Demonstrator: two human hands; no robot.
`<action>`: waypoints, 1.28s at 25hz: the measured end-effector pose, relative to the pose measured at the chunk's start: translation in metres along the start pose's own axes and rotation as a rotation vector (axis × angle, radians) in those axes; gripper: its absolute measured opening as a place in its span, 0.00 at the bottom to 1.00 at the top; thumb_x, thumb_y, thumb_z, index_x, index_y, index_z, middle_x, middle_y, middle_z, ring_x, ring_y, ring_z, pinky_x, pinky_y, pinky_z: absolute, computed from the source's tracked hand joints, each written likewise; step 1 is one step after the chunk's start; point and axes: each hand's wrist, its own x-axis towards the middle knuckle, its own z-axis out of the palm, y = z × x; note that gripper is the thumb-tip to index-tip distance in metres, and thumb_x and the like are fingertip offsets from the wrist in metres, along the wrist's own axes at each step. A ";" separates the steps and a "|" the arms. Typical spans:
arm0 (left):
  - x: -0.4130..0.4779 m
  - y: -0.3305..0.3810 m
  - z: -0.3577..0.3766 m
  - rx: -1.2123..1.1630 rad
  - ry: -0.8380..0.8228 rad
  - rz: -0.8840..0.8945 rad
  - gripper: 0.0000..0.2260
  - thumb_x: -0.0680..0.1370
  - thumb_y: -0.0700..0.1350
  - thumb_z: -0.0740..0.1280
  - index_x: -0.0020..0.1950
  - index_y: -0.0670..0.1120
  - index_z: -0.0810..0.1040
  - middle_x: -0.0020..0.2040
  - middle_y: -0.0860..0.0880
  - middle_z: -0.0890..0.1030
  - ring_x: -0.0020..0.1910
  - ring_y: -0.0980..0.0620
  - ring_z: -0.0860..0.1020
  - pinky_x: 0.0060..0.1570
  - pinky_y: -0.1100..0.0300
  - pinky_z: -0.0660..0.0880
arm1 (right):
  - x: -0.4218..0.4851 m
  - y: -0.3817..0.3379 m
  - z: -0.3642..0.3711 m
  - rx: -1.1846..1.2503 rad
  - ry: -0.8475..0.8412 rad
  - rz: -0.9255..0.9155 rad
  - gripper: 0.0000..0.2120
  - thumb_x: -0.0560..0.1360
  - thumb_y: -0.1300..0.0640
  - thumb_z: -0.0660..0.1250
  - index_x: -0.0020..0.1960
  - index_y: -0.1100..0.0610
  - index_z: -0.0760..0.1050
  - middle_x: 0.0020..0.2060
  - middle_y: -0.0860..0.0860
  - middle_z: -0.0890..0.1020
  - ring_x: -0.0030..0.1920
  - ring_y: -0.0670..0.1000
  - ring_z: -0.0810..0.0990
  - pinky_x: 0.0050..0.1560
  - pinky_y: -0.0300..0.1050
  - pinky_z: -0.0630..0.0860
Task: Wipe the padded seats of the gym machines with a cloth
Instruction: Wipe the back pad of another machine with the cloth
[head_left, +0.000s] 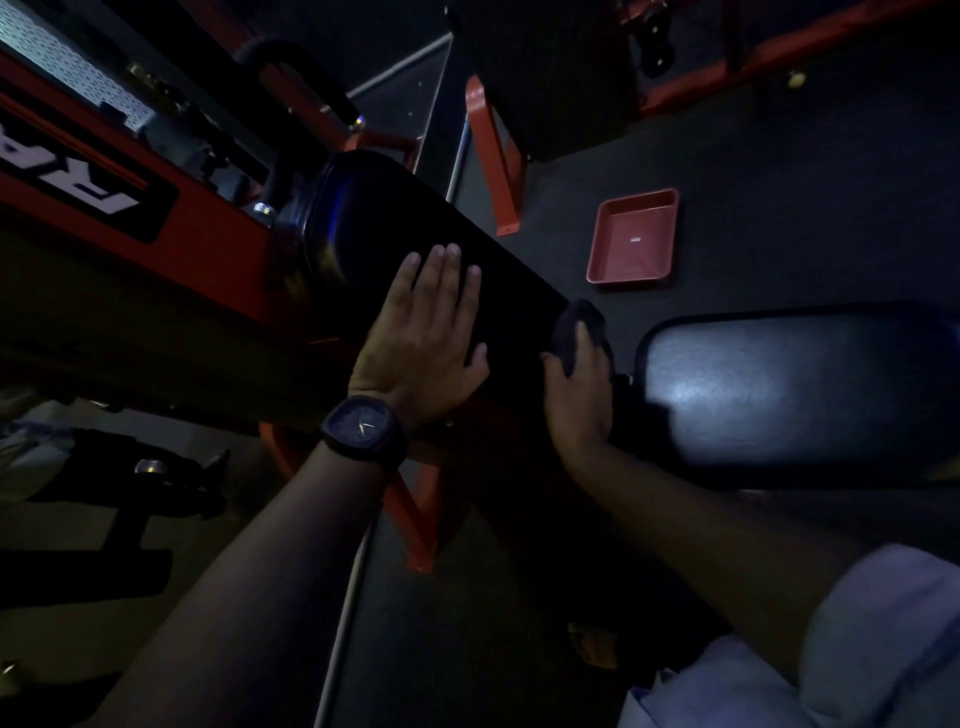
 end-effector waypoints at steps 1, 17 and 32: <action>0.002 -0.001 -0.001 0.000 -0.015 0.017 0.33 0.80 0.59 0.50 0.77 0.38 0.68 0.75 0.34 0.69 0.76 0.37 0.67 0.76 0.40 0.50 | -0.011 -0.002 0.004 -0.016 -0.020 -0.186 0.29 0.82 0.48 0.61 0.81 0.45 0.57 0.80 0.53 0.59 0.78 0.52 0.58 0.75 0.47 0.56; 0.031 0.027 -0.010 -0.118 -0.246 0.116 0.37 0.80 0.60 0.40 0.81 0.37 0.55 0.80 0.36 0.58 0.80 0.40 0.57 0.78 0.43 0.52 | 0.021 -0.020 0.007 -0.011 -0.038 -0.330 0.30 0.78 0.50 0.60 0.79 0.46 0.61 0.77 0.52 0.66 0.75 0.51 0.64 0.73 0.44 0.61; 0.029 0.032 0.002 -0.032 -0.155 0.109 0.37 0.77 0.62 0.46 0.76 0.40 0.70 0.75 0.38 0.71 0.75 0.42 0.69 0.75 0.44 0.60 | 0.058 -0.012 0.001 -0.020 -0.078 -0.271 0.29 0.77 0.48 0.63 0.78 0.41 0.62 0.77 0.50 0.65 0.75 0.51 0.64 0.73 0.49 0.62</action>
